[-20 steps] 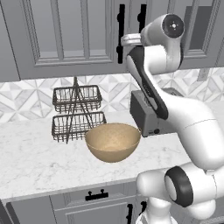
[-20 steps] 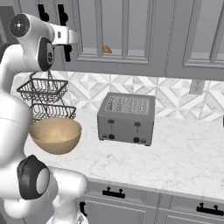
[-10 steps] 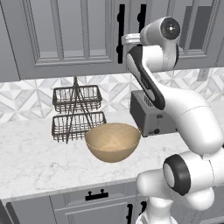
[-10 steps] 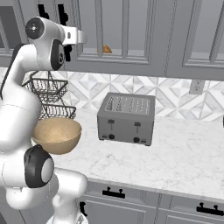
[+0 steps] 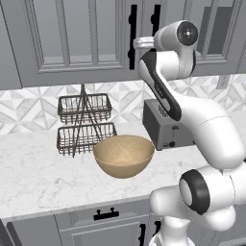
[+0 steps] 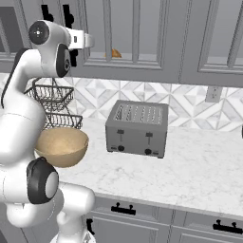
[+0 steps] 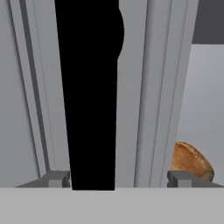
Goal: Open the cabinet, pick up the bread from the cabinet and place it in the basket. Then move the basket to the dining counter.
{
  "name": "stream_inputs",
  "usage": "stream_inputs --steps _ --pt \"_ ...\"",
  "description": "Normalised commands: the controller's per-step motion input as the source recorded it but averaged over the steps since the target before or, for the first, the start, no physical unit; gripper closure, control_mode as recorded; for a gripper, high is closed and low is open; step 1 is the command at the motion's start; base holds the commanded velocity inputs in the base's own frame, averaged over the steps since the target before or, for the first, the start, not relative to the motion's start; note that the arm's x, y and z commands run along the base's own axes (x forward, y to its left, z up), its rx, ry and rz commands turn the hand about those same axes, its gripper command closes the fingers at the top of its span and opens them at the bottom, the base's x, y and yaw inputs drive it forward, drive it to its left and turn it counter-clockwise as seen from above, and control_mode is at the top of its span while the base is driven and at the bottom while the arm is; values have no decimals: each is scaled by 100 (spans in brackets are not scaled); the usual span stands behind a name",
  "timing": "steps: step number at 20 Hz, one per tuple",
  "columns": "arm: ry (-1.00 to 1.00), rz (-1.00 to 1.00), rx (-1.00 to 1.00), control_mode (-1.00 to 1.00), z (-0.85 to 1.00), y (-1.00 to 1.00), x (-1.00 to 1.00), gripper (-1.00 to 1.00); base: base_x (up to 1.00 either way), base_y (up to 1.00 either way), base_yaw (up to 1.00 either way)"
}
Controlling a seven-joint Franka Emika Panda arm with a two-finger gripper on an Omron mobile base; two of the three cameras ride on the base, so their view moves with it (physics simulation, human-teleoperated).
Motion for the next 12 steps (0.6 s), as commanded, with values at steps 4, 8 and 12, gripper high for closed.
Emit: stream_inputs --steps 4,8,12 --pt "0 0 4 -100 0 -7 32 100 0 0 0" --pt "0 0 5 -100 6 -49 -22 100 0 0 0" --pt "1 0 8 -100 41 -79 -90 100 0 0 0"
